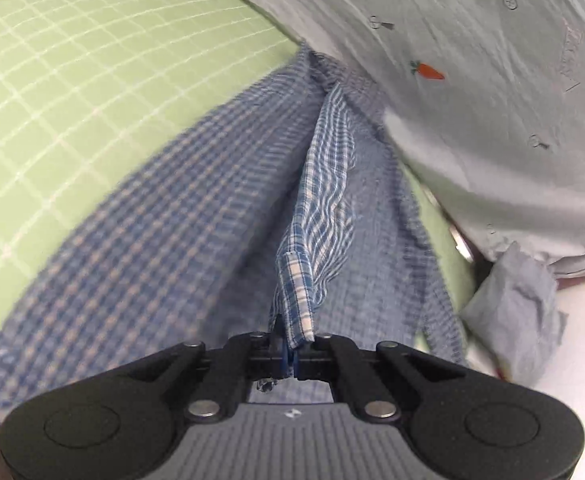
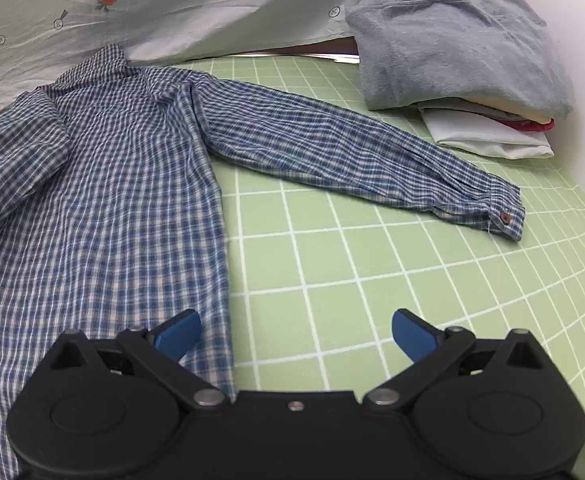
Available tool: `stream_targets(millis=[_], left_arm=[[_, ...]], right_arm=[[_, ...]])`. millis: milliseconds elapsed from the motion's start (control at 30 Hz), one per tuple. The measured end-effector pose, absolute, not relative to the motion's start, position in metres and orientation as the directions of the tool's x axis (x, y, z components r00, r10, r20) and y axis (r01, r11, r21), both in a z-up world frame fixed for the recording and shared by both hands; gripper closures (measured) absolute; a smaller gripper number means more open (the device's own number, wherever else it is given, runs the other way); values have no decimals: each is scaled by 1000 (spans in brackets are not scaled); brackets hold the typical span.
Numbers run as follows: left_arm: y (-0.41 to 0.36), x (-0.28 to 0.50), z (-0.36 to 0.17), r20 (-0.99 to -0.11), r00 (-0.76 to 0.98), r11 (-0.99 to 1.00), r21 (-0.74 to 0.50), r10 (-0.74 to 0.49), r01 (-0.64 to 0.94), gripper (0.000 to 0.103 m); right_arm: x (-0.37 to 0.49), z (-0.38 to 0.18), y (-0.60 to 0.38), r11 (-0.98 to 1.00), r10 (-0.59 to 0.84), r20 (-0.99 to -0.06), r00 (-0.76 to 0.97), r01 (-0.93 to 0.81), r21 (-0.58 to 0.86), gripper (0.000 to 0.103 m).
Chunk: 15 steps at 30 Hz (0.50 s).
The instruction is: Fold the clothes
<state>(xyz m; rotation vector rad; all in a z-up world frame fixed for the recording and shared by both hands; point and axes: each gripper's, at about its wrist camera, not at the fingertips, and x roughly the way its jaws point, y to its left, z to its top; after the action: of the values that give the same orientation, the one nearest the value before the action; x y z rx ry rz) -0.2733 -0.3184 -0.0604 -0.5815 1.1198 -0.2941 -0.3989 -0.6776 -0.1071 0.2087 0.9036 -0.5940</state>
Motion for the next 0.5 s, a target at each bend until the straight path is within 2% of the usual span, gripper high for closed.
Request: stream_targets(millis=[67, 133, 200, 233, 300, 333, 400, 500], left_arm=[[-313, -275, -72, -828, 374, 873, -480, -418, -86, 100], [-311, -268, -90, -888, 315, 920, -380, -334, -96, 93], [-310, -262, -103, -917, 268, 936, -334, -296, -110, 82], [-309, -260, -103, -914, 273, 935, -339, -300, -108, 79], [-308, -256, -103, -912, 274, 937, -339, -306, -81, 67], [-310, -255, -103, -910, 271, 938, -342, -315, -59, 64], [-315, -253, -102, -908, 260, 938, -346, -330, -16, 46], [-321, -251, -103, -912, 235, 940, -338, -337, 35, 39]], right_arm=[[-397, -107, -669, 822, -394, -791, 468, 564, -75, 0], [-392, -105, -662, 823, -395, -787, 473, 563, -75, 0], [-386, -102, -655, 827, -396, -783, 480, 558, -76, 0], [-382, -100, -652, 829, -396, -780, 484, 554, -77, 0], [-377, -97, -646, 837, -396, -775, 492, 541, -85, 0], [-375, -96, -642, 841, -396, -773, 496, 533, -89, 0], [-369, -96, -637, 847, -390, -775, 497, 524, -90, 0], [-358, -98, -637, 847, -374, -784, 495, 527, -71, 0]])
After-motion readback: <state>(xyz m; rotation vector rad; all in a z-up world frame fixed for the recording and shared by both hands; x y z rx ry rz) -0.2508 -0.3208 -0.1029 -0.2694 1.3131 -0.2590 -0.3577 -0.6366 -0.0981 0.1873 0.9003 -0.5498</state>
